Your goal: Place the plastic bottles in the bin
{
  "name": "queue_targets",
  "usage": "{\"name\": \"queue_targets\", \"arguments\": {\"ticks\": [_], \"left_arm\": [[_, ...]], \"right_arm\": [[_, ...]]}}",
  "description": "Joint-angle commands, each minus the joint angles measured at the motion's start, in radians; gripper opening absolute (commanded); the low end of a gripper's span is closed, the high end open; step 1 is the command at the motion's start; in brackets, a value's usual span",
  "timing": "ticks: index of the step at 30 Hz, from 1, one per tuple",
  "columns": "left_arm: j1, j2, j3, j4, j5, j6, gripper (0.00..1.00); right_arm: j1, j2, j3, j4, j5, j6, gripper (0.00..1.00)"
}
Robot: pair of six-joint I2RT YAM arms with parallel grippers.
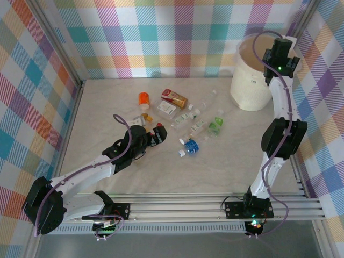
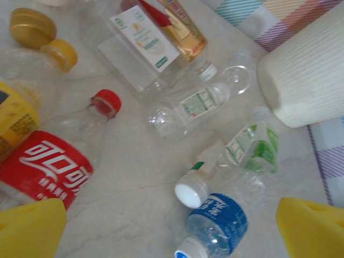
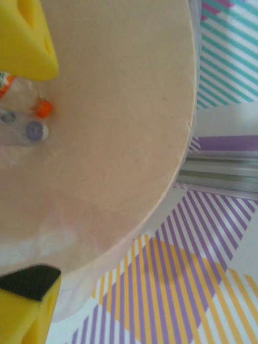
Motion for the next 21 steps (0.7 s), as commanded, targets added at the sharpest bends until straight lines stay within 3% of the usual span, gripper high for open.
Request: {"name": "queue_targets", "arguments": {"ticks": [1,7,14,21], "left_arm": [[-0.004,-0.015,0.023,-0.098,-0.051,0.007,1.0],[-0.003,-0.036,0.055,-0.231,-0.1,0.046,1.0],[0.004,-0.046,0.074,-0.369,-0.143,0.066,1.0],[0.02,-0.013,0.106,-0.454,-0.105,0.123,1.0]], "right_arm": [[0.008,-0.113,-0.039,0.007,-0.123,0.018,1.0],[0.021,-0.243,-0.15,0.038,-0.265,0.047,1.0],[0.04,-0.403,-0.27,-0.018,-0.527,0.078,1.0],[0.054,-0.59,-0.547,0.067,-0.81,0.28,1.0]]}}
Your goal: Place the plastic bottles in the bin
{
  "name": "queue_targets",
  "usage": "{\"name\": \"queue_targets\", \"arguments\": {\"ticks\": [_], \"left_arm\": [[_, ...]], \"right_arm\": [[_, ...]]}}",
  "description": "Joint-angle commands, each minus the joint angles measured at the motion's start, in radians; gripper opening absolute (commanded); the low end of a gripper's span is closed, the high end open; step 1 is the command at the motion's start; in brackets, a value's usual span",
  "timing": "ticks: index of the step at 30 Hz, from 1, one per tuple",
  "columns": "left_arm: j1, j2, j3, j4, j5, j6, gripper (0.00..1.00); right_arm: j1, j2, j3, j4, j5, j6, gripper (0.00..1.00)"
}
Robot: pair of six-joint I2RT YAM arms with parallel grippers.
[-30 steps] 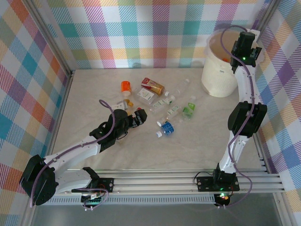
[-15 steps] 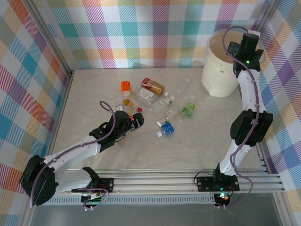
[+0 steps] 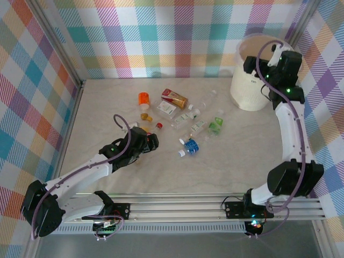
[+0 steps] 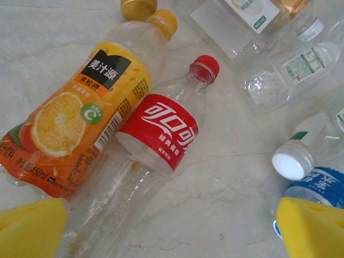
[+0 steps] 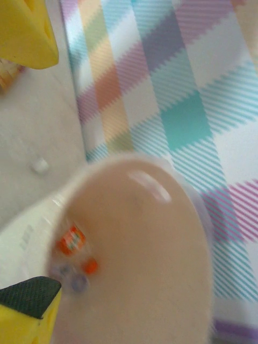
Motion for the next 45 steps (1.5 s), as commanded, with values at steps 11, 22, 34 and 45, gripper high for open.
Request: {"name": "queue_targets", "arguments": {"ticks": [11,22,34,45], "left_arm": [[0.095,0.1,0.062,-0.139,0.143,0.166,1.0],[0.107,0.237,0.137,-0.173,0.188,0.266,0.97],[0.069,0.349,0.17,-0.195,0.21,0.296,0.85],[-0.014,0.506,0.24,-0.224,0.044,0.286,0.79]], "right_arm": [[0.037,-0.262,-0.413,0.15,-0.378,0.292,1.0],[0.039,-0.318,-0.495,0.13,-0.376,0.314,1.0],[0.043,-0.3,-0.5,0.124,-0.389,0.325,1.0],[0.054,-0.29,-0.495,0.133,-0.403,0.339,1.0]]}}
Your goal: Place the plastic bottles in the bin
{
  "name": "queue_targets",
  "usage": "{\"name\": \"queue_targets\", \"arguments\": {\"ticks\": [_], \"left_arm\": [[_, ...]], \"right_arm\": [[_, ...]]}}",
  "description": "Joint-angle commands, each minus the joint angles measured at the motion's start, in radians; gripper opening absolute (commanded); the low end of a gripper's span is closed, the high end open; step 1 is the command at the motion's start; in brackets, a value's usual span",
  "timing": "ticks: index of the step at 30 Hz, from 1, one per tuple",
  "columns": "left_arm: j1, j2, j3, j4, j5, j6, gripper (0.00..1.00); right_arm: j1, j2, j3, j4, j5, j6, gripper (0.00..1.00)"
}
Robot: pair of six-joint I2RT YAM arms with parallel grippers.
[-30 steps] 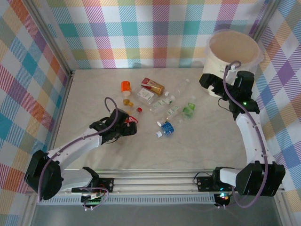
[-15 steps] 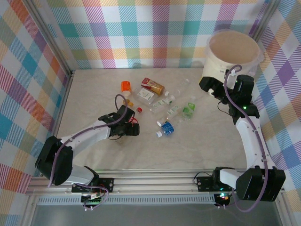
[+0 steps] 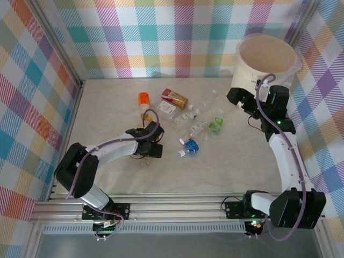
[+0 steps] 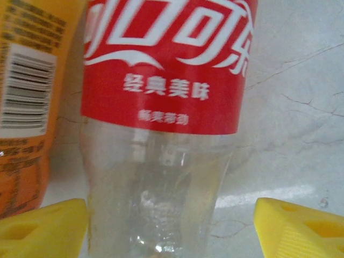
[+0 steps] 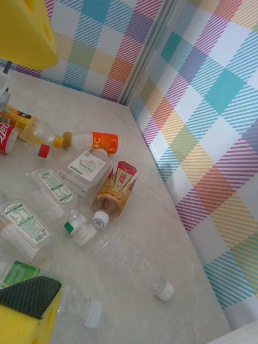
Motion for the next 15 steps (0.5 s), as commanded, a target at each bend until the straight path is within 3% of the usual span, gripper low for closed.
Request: {"name": "queue_targets", "arguments": {"ticks": [1,6,9,15], "left_arm": [[-0.03,0.041,0.031,-0.037,-0.116,-0.012,0.79],[-0.044,0.112,0.026,0.005,-0.151,-0.025,0.77],[-0.055,0.157,0.05,0.001,-0.133,-0.031,0.66],[-0.083,0.18,0.078,0.014,-0.132,-0.031,0.55]], "right_arm": [[0.009,0.004,-0.003,0.031,-0.037,0.002,1.0],[0.033,0.006,-0.011,0.058,-0.12,-0.018,1.0],[0.069,0.005,-0.014,0.056,-0.125,-0.042,1.0],[0.15,0.0,-0.061,0.106,-0.096,-0.026,1.0]]}}
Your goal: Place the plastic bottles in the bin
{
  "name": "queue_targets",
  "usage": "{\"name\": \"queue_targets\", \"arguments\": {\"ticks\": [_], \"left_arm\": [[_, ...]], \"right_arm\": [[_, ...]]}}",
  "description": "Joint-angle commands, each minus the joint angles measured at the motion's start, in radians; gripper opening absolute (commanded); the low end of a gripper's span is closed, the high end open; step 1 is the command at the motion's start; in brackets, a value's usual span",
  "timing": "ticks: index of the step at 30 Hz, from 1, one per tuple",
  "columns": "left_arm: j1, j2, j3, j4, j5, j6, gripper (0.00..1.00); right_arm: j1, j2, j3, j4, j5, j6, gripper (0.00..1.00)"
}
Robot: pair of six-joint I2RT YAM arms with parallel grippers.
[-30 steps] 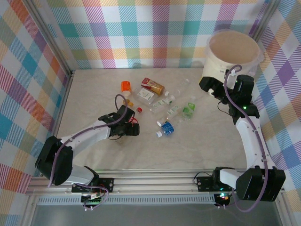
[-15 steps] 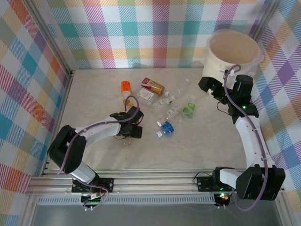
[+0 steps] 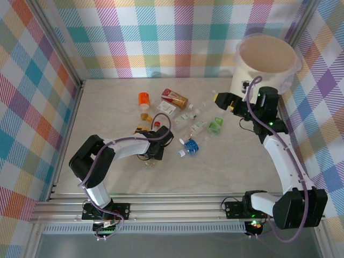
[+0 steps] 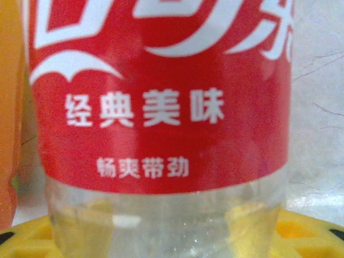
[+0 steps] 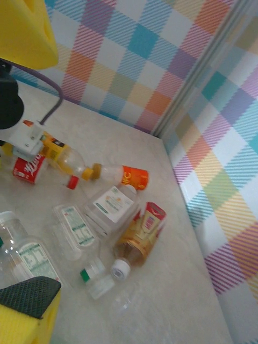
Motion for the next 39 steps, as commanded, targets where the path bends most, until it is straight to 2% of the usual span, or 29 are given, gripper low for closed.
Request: {"name": "queue_targets", "arguments": {"ticks": [1,8,14,18,21,29,34,39], "left_arm": [[-0.012,0.031,0.027,0.009,-0.003,-0.014,0.52],[-0.013,-0.04,-0.018,0.064,0.006,-0.024,0.41],[-0.014,-0.212,-0.107,0.164,0.018,-0.044,0.36],[-0.013,-0.322,-0.171,0.345,0.167,-0.078,0.35],[-0.013,-0.375,-0.17,0.408,0.213,-0.085,0.34],[-0.014,-0.472,-0.196,0.759,0.484,-0.076,0.35],[-0.013,-0.446,-0.107,0.808,0.679,-0.026,0.35],[-0.014,-0.397,-0.033,0.864,0.826,-0.015,0.35]], "right_arm": [[0.03,-0.001,-0.023,0.048,-0.004,-0.013,1.0],[0.045,-0.02,-0.03,0.073,-0.006,-0.018,1.0],[0.082,-0.109,-0.099,0.192,0.045,-0.001,1.0],[0.096,-0.13,-0.106,0.197,0.039,-0.021,1.0],[0.107,-0.123,-0.104,0.19,0.016,-0.026,1.0],[0.143,-0.037,-0.023,0.122,-0.143,-0.024,1.0],[0.198,0.009,0.05,0.08,-0.186,-0.064,1.0],[0.255,0.036,0.086,0.091,-0.236,-0.083,1.0]]}}
